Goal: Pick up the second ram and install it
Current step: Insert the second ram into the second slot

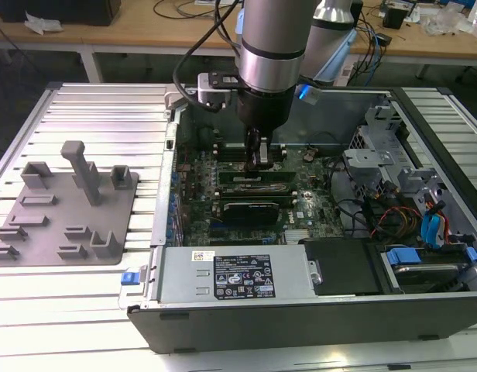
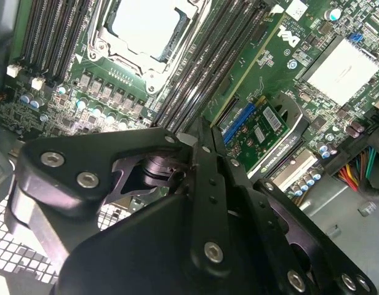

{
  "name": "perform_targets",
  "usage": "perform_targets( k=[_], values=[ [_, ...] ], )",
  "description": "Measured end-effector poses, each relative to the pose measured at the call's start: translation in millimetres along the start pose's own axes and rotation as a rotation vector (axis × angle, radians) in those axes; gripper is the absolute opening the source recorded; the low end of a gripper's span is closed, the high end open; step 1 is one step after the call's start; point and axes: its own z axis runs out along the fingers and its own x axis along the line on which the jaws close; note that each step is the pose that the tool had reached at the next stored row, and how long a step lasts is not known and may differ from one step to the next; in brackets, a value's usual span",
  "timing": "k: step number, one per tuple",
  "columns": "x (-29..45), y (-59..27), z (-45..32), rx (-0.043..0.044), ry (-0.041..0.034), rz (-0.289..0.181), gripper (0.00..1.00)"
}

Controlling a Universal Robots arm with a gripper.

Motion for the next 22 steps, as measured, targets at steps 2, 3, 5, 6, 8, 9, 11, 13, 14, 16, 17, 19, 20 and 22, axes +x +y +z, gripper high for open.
perform_targets(
  k=[2,3,5,6,8,9,11,13,14,16,17,19,20,22],
  values=[
    [0.0,0.0,0.0,-0.0001,0.0,0.001,0.09],
    [0.0,0.0,0.0,0.0,0.0,0.001,0.09],
    [0.0,0.0,0.0,0.0,0.0,0.001,0.09],
    [0.0,0.0,0.0,0.0,0.0,0.001,0.09],
    [0.0,0.0,0.0,0.0,0.0,0.001,0.09],
    [0.0,0.0,0.0,-0.0001,0.0,0.002,0.09],
    [0.0,-0.1,4.2,0.0,-0.0001,0.002,0.09],
    [0.0,-0.3,8.6,0.001,-0.0001,0.001,0.09],
    [0.0,-0.3,10.1,0.0017,0.0,0.001,0.09],
    [0.0,-0.4,13.8,0.0024,0.0001,0.001,0.09],
    [-0.2,-0.4,15.6,0.0031,0.0001,0.001,0.09],
    [-0.8,-0.5,18.6,0.0066,0.0002,0.0,0.09],
    [-0.9,-0.6,18.8,0.0071,0.0003,0.0,0.09],
    [-0.9,-0.5,18.9,0.0072,0.0005,-0.001,0.09]
  ],
)
